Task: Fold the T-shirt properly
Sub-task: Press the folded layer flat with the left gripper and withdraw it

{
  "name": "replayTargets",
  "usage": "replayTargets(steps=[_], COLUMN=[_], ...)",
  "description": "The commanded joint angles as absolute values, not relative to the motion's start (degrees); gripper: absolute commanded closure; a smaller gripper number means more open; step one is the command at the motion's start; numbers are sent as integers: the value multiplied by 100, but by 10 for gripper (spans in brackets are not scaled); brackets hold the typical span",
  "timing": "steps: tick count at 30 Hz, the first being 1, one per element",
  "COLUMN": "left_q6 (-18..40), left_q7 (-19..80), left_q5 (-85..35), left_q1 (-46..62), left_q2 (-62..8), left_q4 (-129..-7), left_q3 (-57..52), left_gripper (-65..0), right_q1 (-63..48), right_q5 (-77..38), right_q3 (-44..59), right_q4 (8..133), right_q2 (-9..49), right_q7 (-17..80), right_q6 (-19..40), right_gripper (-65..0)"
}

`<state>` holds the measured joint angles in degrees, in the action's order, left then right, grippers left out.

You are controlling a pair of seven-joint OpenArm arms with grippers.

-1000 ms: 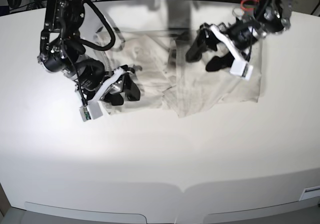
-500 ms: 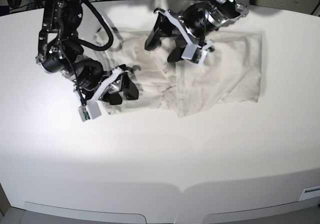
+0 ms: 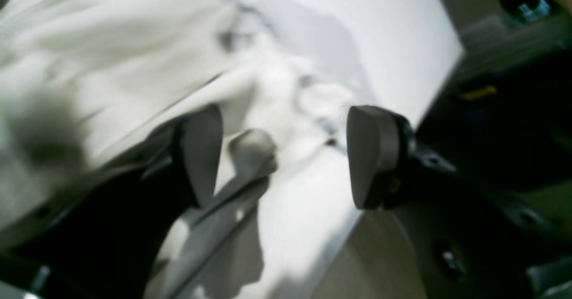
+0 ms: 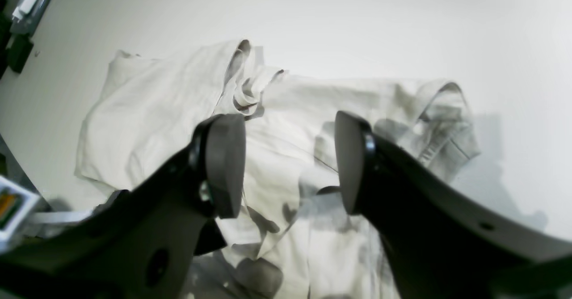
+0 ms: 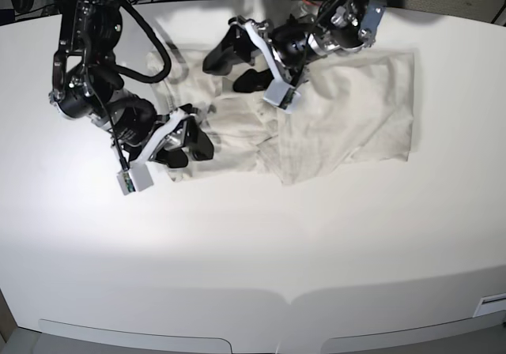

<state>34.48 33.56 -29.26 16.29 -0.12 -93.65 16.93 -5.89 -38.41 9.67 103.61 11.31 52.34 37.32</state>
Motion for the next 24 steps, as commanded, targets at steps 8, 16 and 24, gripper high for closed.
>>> replayTargets(steps=[8,16,24], left_q6=[3249,2882,2886], left_q7=[3328,3483,3887], left_q5=[-2982,-2556,-3164], left_q1=[1269,1127,1160], left_q2=[-152,-873,-1688], left_q4=[-10403,-10407,-10388], left_q3=[1592,268,-1402], left_gripper=[-425,-425,-425], right_q1=[-493,-493,-495], right_q5=[-3962,-3962,-3948], right_q3=[978,980,1002], right_q4=[10466,10466,10455], right_q2=[1352,1354,1608], right_q7=[5242,5664,6200], right_q6=[3758,3728,3461], right_gripper=[-321,-321,-321])
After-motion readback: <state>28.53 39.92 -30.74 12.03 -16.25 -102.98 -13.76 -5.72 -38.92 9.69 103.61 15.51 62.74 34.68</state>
